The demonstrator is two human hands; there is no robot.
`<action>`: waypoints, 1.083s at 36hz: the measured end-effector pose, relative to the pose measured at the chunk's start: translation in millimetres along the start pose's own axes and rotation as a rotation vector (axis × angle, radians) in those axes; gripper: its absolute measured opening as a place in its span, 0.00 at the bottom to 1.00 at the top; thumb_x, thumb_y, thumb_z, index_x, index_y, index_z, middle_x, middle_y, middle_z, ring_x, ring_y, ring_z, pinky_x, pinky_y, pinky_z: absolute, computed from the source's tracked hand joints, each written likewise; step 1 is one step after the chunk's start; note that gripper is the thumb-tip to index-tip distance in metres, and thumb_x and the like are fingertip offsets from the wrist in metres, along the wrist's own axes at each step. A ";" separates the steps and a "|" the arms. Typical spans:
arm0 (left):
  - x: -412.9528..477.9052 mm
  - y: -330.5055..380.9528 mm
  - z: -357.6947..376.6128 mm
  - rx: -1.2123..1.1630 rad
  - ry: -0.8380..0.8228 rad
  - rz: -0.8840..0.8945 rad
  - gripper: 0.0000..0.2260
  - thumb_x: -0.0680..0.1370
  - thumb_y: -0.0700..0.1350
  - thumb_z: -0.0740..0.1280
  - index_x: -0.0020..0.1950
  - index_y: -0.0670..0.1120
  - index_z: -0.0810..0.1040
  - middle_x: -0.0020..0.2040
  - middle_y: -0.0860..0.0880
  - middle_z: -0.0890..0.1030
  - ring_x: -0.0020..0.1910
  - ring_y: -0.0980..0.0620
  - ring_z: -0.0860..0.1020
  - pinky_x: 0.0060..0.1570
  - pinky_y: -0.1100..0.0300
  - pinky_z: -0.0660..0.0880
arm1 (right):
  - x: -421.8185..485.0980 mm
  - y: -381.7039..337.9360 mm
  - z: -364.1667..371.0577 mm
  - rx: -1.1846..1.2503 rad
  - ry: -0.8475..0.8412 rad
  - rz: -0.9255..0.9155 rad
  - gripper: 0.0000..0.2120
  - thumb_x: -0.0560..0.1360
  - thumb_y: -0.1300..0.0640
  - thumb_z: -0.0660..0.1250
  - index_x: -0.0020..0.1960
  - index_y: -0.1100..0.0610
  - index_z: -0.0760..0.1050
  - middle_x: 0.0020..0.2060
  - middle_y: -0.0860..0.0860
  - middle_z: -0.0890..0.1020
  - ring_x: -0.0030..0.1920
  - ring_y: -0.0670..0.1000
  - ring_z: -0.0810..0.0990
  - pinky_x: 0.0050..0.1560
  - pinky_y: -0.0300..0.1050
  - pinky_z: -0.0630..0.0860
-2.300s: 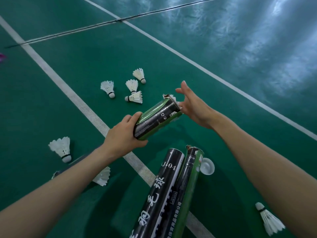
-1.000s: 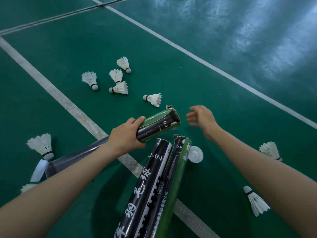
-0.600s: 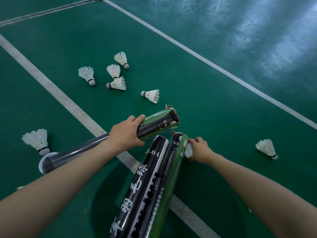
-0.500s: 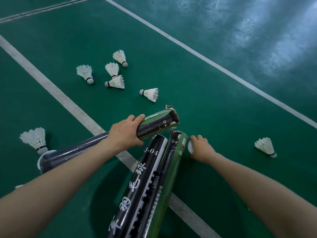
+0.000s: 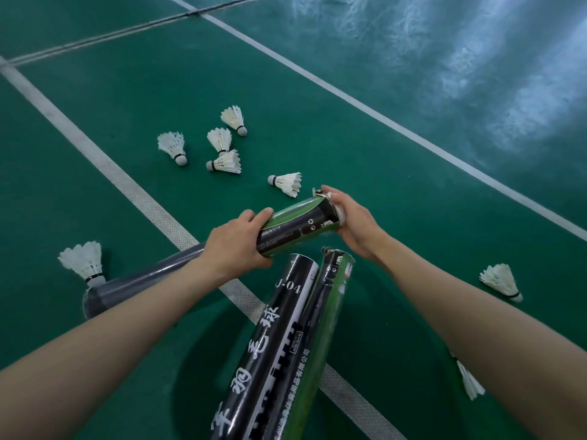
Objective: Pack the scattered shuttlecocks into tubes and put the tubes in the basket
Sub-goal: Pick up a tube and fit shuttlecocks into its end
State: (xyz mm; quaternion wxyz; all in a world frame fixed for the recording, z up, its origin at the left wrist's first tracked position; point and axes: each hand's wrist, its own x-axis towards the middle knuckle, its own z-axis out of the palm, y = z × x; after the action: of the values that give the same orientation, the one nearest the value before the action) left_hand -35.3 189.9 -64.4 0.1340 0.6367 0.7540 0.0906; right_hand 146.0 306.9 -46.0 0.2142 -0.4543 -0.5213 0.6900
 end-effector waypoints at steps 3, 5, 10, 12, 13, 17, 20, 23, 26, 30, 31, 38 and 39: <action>-2.6 -1.9 -6.0 0.011 0.025 0.008 0.40 0.69 0.58 0.72 0.75 0.54 0.57 0.58 0.51 0.72 0.52 0.49 0.76 0.45 0.55 0.74 | 3.7 -3.7 7.1 -0.080 -0.035 -0.006 0.26 0.81 0.40 0.47 0.73 0.51 0.63 0.52 0.51 0.81 0.62 0.55 0.75 0.69 0.57 0.65; -4.8 -3.6 -10.1 -0.002 0.042 -0.003 0.40 0.68 0.58 0.72 0.75 0.55 0.57 0.57 0.51 0.72 0.51 0.49 0.76 0.45 0.55 0.75 | 5.2 -6.2 12.0 -0.139 -0.034 0.006 0.36 0.74 0.28 0.46 0.75 0.47 0.61 0.63 0.55 0.77 0.70 0.58 0.68 0.73 0.62 0.56; -9.7 -8.1 -20.7 0.042 0.087 0.005 0.39 0.67 0.59 0.72 0.74 0.57 0.59 0.57 0.53 0.74 0.50 0.49 0.77 0.45 0.55 0.75 | 1.5 -8.6 22.4 -0.223 -0.041 0.006 0.58 0.53 0.14 0.51 0.75 0.44 0.58 0.73 0.53 0.67 0.75 0.54 0.60 0.74 0.63 0.50; -11.1 -7.2 -25.4 0.095 0.099 0.008 0.39 0.67 0.59 0.72 0.75 0.56 0.59 0.58 0.53 0.74 0.51 0.49 0.78 0.46 0.55 0.74 | 0.8 -6.7 24.6 -0.223 -0.028 -0.019 0.57 0.54 0.15 0.52 0.75 0.45 0.59 0.73 0.51 0.67 0.74 0.53 0.60 0.74 0.61 0.51; -11.8 -5.8 -27.0 0.110 0.106 0.009 0.40 0.67 0.59 0.72 0.75 0.56 0.58 0.59 0.53 0.73 0.51 0.49 0.78 0.46 0.55 0.74 | 1.0 -6.2 25.3 -0.222 -0.017 -0.036 0.55 0.56 0.15 0.52 0.75 0.45 0.60 0.72 0.51 0.68 0.74 0.52 0.61 0.74 0.60 0.52; -12.4 -1.1 -26.9 0.118 0.124 -0.014 0.39 0.68 0.58 0.72 0.75 0.55 0.58 0.57 0.52 0.73 0.50 0.49 0.77 0.43 0.56 0.74 | 4.0 -11.2 29.2 -0.215 0.024 -0.067 0.37 0.72 0.27 0.50 0.71 0.50 0.67 0.61 0.54 0.78 0.68 0.55 0.69 0.72 0.59 0.56; -12.4 -0.6 -22.4 0.117 0.082 -0.017 0.39 0.68 0.58 0.72 0.75 0.55 0.58 0.58 0.52 0.73 0.51 0.48 0.77 0.45 0.54 0.75 | 10.9 -8.5 27.9 -0.297 0.052 -0.026 0.33 0.70 0.31 0.54 0.64 0.53 0.70 0.55 0.48 0.74 0.63 0.54 0.72 0.70 0.57 0.61; -10.1 -0.9 -15.0 0.108 0.001 -0.020 0.40 0.68 0.59 0.72 0.75 0.54 0.57 0.58 0.51 0.74 0.51 0.48 0.77 0.45 0.54 0.75 | 13.7 -5.1 25.8 -0.404 0.053 0.042 0.23 0.75 0.36 0.56 0.59 0.52 0.69 0.49 0.50 0.78 0.52 0.52 0.75 0.65 0.55 0.68; -4.2 3.4 -4.9 0.111 -0.044 -0.046 0.42 0.68 0.59 0.72 0.76 0.54 0.55 0.58 0.50 0.74 0.52 0.47 0.77 0.45 0.55 0.73 | 17.5 -2.5 29.5 -0.632 0.189 0.034 0.26 0.79 0.41 0.56 0.71 0.57 0.64 0.60 0.55 0.76 0.57 0.53 0.75 0.59 0.52 0.71; 8.0 3.9 1.4 0.044 -0.079 -0.131 0.44 0.66 0.61 0.73 0.76 0.54 0.55 0.60 0.49 0.74 0.56 0.44 0.77 0.49 0.53 0.73 | 13.6 0.0 55.9 -0.995 0.269 -0.294 0.27 0.80 0.50 0.59 0.75 0.54 0.56 0.76 0.53 0.55 0.77 0.53 0.49 0.76 0.56 0.48; 11.4 0.2 -0.6 -0.039 -0.084 -0.172 0.42 0.65 0.62 0.74 0.74 0.54 0.59 0.59 0.49 0.75 0.56 0.44 0.77 0.51 0.52 0.75 | 11.2 -1.0 63.6 -0.983 0.264 -0.339 0.27 0.79 0.50 0.60 0.76 0.53 0.55 0.77 0.51 0.52 0.77 0.52 0.45 0.76 0.56 0.45; 26.6 -37.0 -29.1 -0.807 -0.034 -0.492 0.38 0.63 0.64 0.76 0.65 0.47 0.67 0.55 0.48 0.77 0.52 0.47 0.79 0.55 0.49 0.78 | 8.5 -5.0 95.3 -0.524 0.037 -0.108 0.29 0.80 0.48 0.60 0.77 0.53 0.55 0.76 0.50 0.58 0.73 0.52 0.62 0.72 0.50 0.60; 27.6 -41.2 -31.0 -0.891 -0.024 -0.538 0.40 0.62 0.65 0.76 0.66 0.46 0.66 0.57 0.47 0.77 0.53 0.46 0.79 0.55 0.48 0.78 | 7.1 -4.8 99.7 -0.500 -0.018 -0.038 0.26 0.79 0.45 0.60 0.75 0.54 0.61 0.74 0.51 0.64 0.70 0.52 0.67 0.70 0.53 0.65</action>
State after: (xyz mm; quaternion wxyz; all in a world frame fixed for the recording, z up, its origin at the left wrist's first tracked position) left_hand -87.9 211.0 -50.1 0.4192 0.3025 0.7777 0.3577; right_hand 56.8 261.8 -40.1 0.1034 -0.4772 -0.6861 0.5393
